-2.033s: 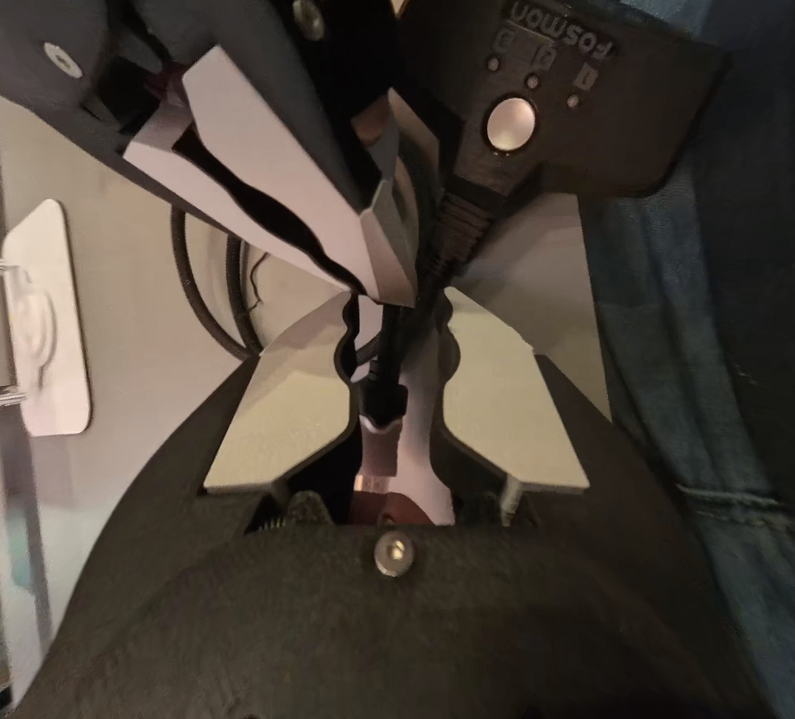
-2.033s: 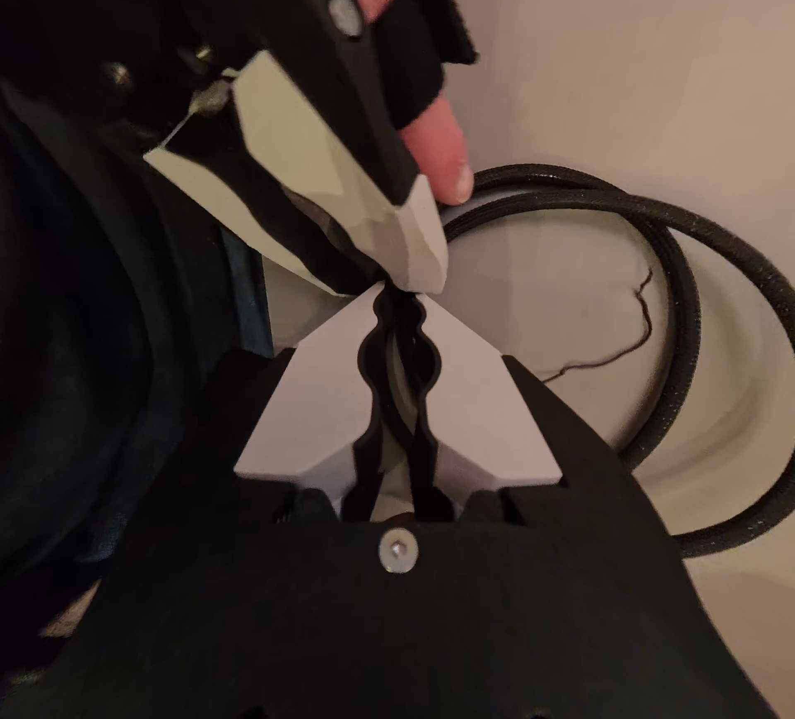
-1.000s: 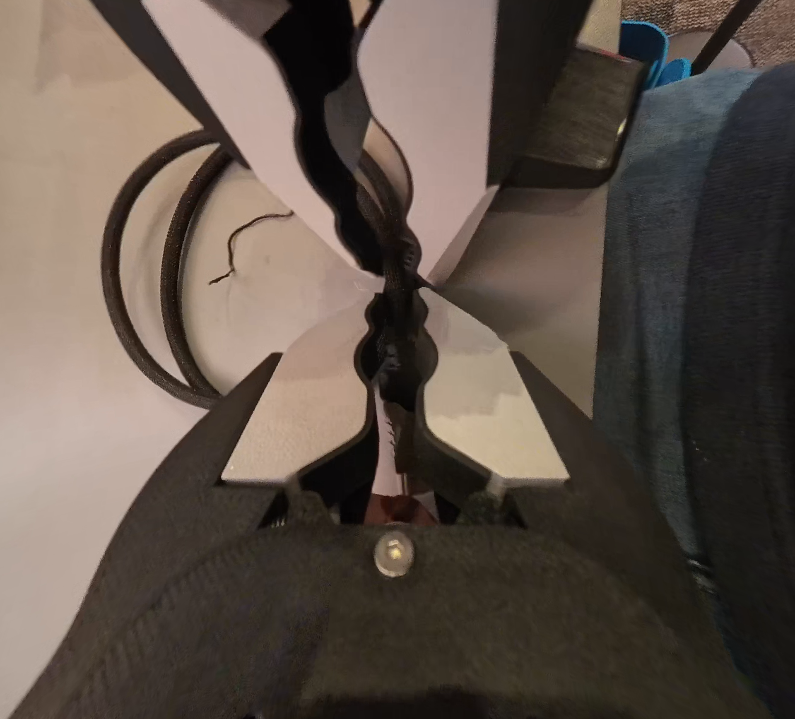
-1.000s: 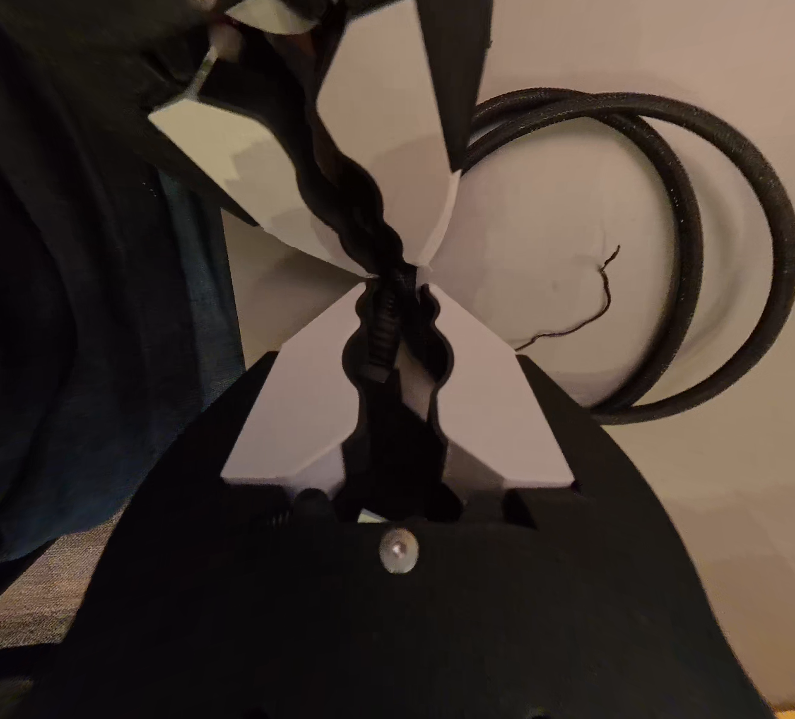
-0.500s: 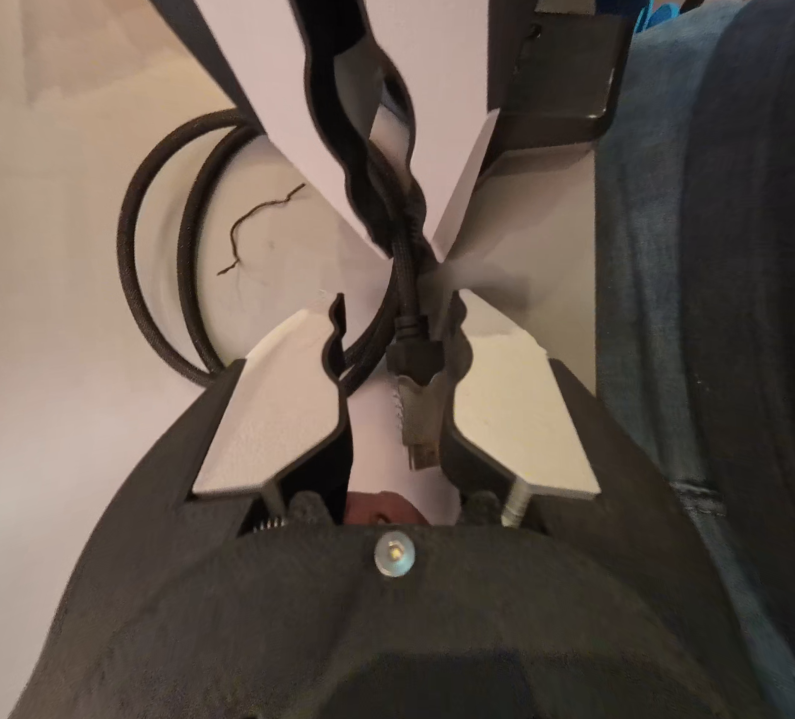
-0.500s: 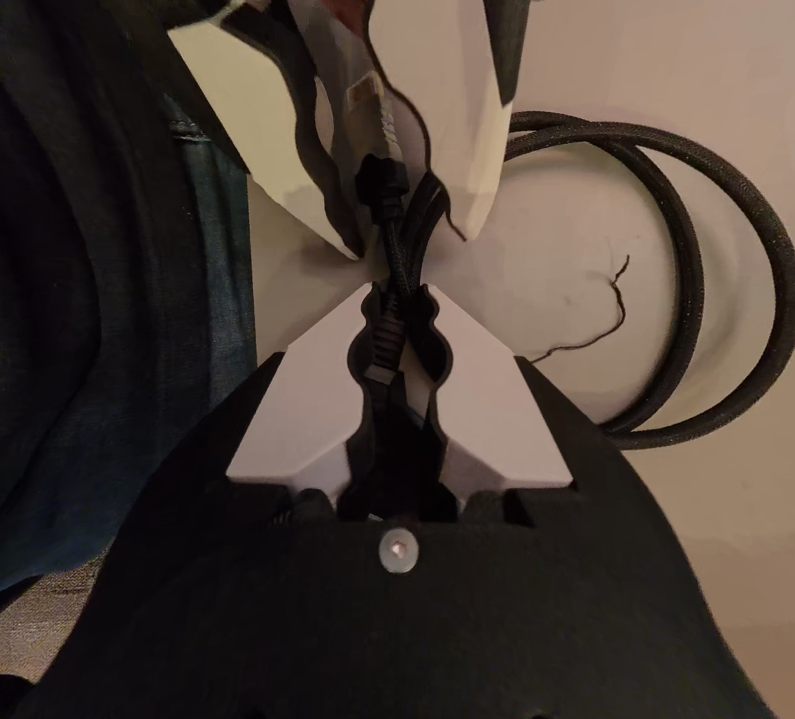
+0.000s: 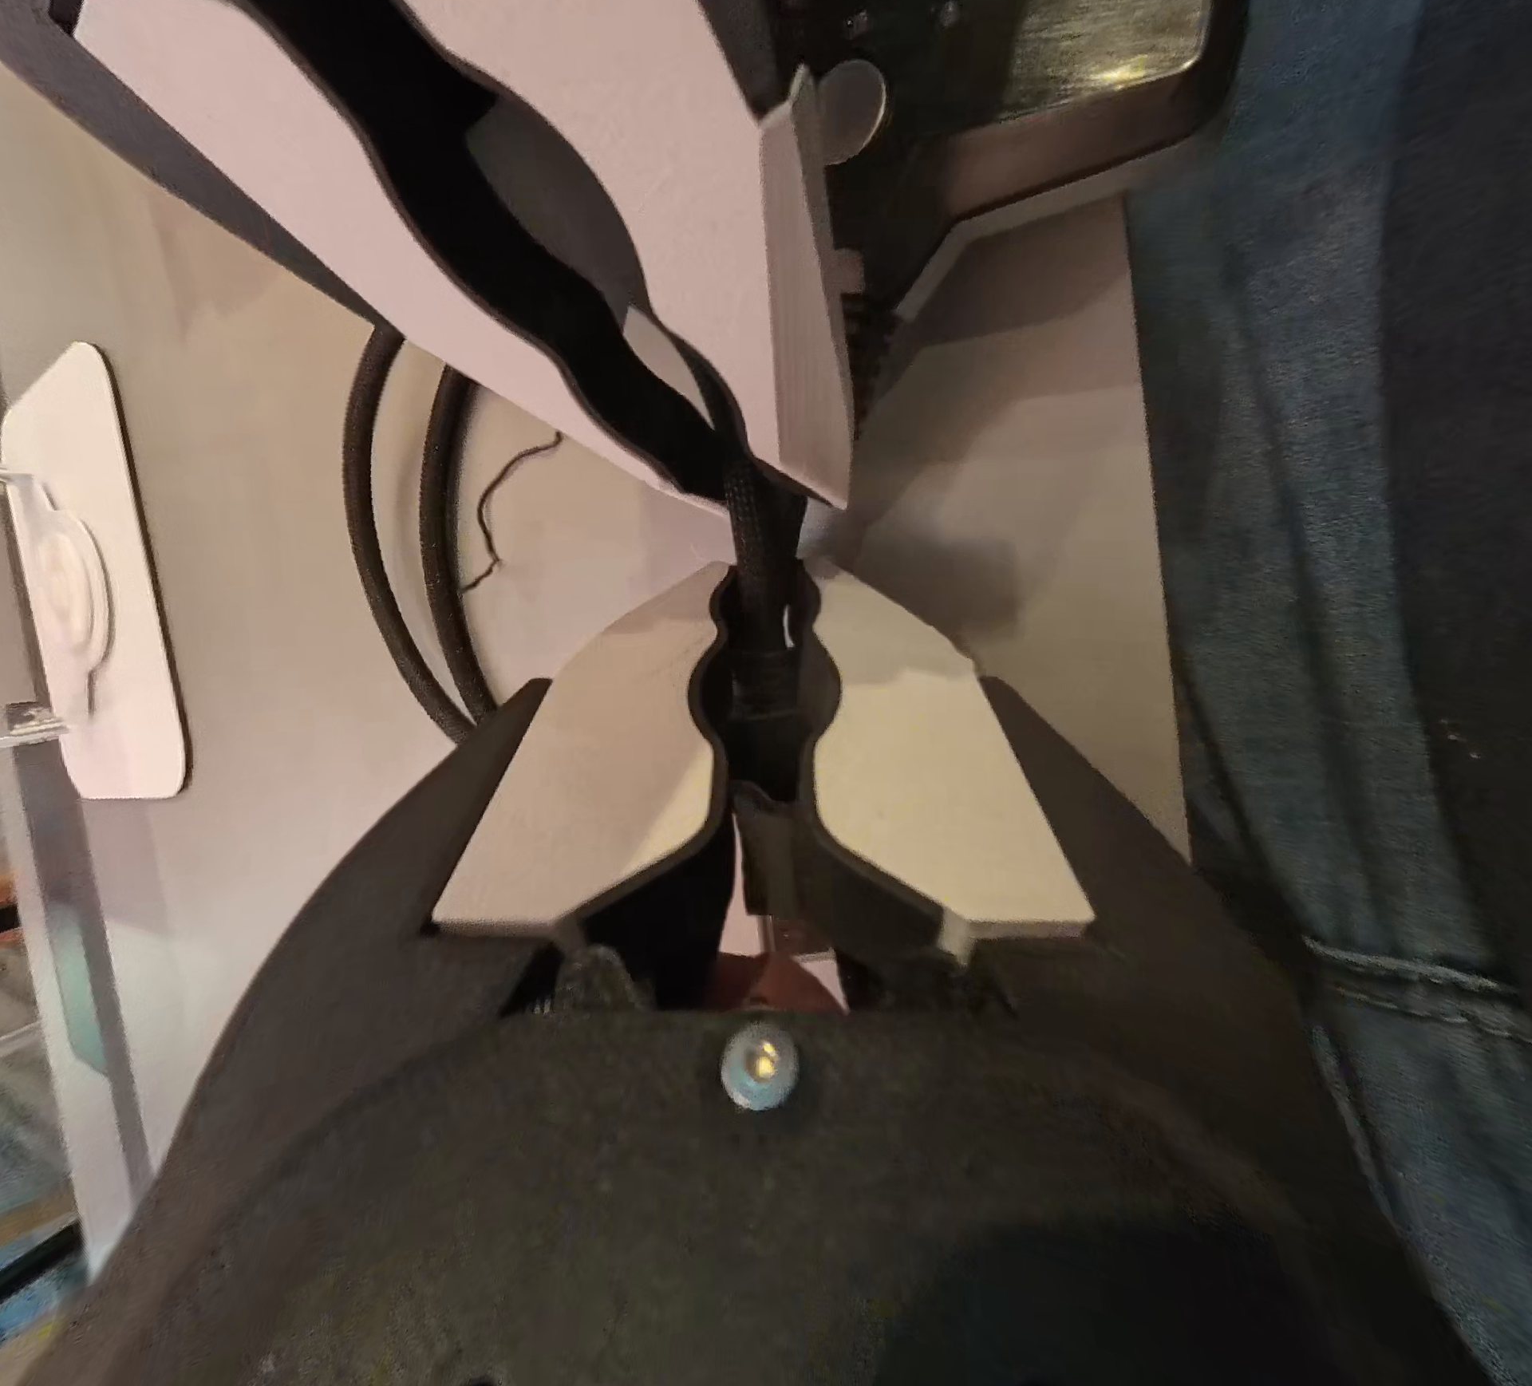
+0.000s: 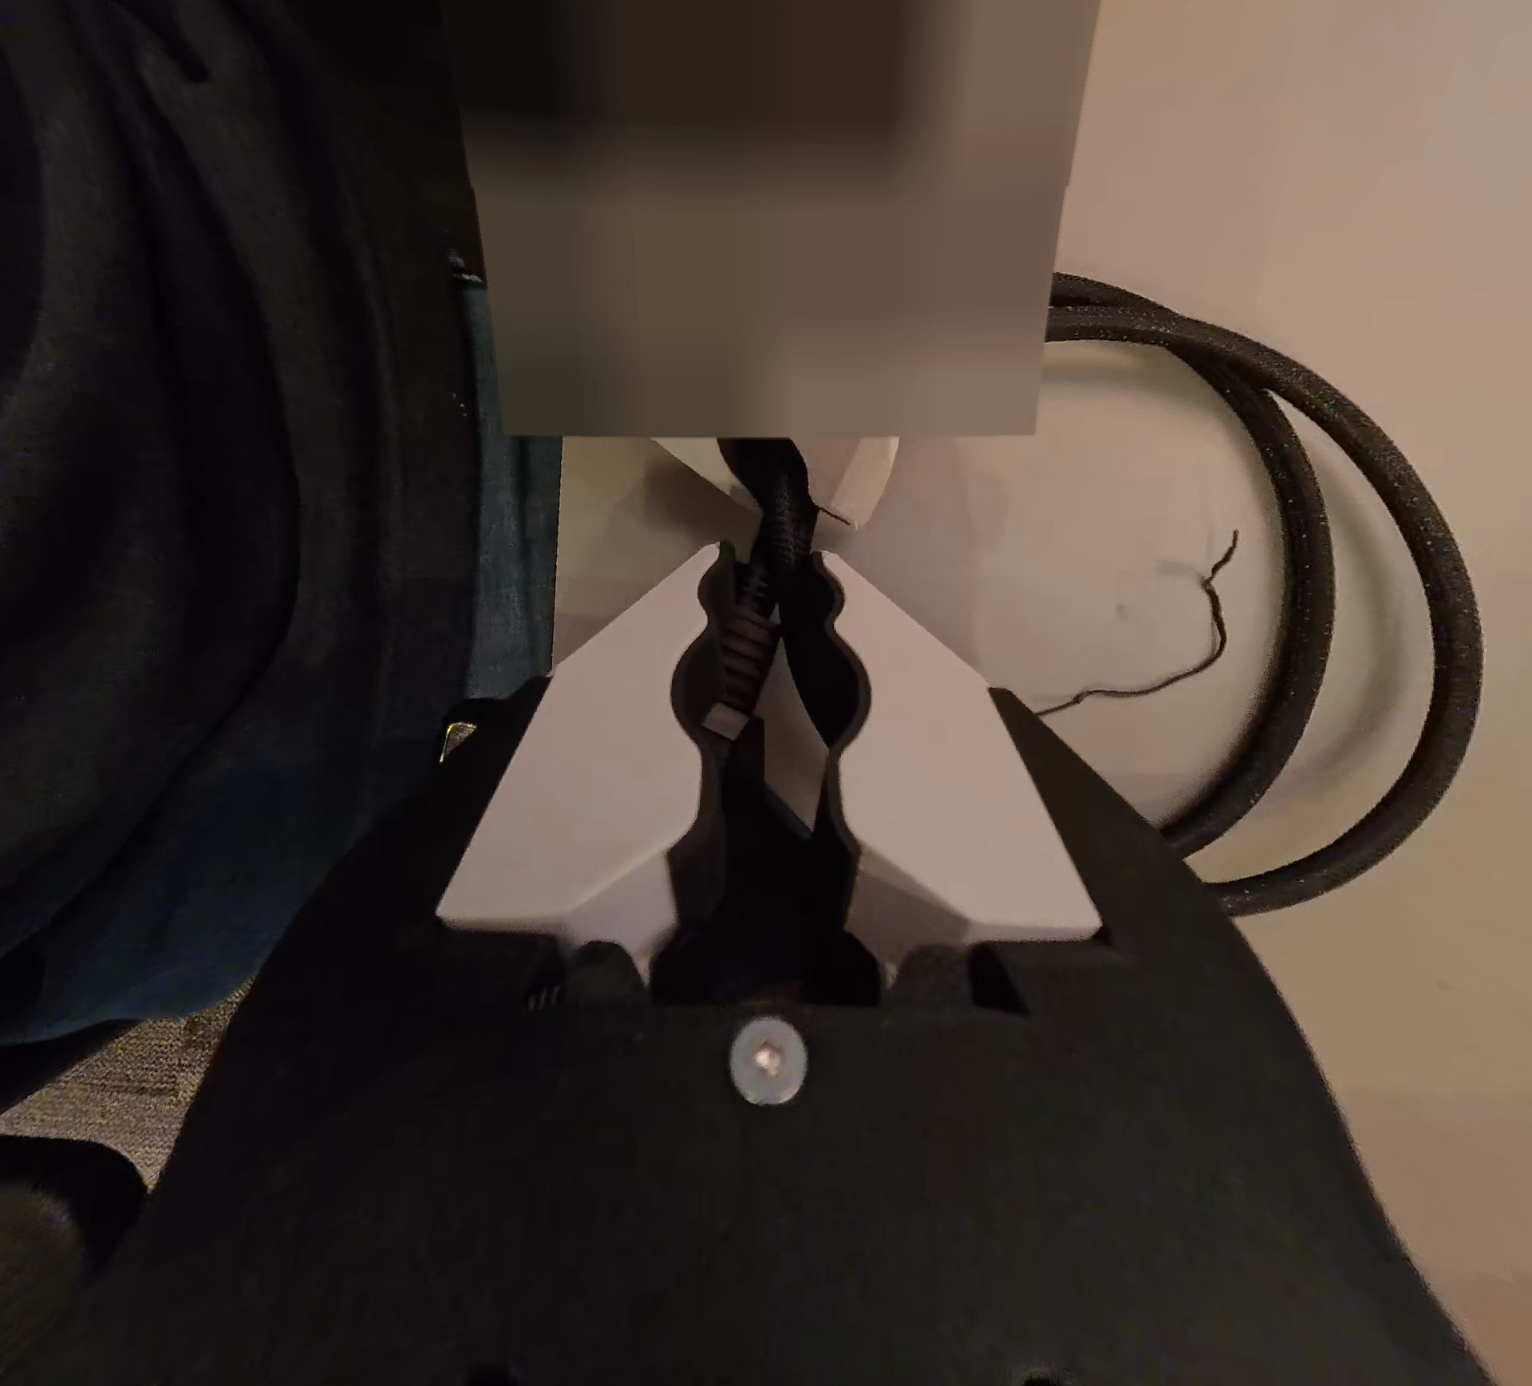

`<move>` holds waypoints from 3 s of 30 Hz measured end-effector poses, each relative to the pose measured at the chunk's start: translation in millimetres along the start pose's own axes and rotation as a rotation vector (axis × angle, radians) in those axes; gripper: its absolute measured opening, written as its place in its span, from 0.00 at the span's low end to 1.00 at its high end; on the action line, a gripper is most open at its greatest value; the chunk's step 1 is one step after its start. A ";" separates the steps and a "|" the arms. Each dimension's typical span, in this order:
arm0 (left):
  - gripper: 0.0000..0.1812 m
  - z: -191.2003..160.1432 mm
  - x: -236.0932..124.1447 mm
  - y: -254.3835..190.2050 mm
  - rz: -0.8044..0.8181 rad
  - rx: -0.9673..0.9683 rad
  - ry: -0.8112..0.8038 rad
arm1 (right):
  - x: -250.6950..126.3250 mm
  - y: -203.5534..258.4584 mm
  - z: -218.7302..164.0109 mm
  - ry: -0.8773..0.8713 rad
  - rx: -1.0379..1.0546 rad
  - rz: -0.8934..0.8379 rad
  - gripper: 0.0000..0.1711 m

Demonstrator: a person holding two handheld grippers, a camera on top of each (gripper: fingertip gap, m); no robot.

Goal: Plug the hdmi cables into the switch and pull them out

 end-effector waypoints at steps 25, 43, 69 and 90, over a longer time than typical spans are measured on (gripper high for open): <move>0.15 4.4 -21.4 22.3 -0.016 -0.103 -0.081 | -8.1 -9.5 6.6 -0.041 0.189 0.041 0.10; 0.20 13.2 -30.6 39.2 0.786 0.466 0.292 | -37.4 -14.9 24.3 -0.143 0.471 0.344 0.10; 0.10 27.9 -36.9 68.8 0.530 0.312 0.371 | -49.5 -22.3 37.1 0.091 0.105 -0.304 0.14; 0.32 21.5 -77.2 70.5 0.479 0.097 0.164 | -72.9 -25.5 16.8 0.107 0.013 -0.307 0.03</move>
Point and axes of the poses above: each gripper's, where its closed fingertips meet, x out along the fingers, z out of its top, y = z × x across the jaws, the point moved 5 cm from there along -x, back along the fingers, and after that the axes turned 9 degrees about x, right-handed, at the moved point
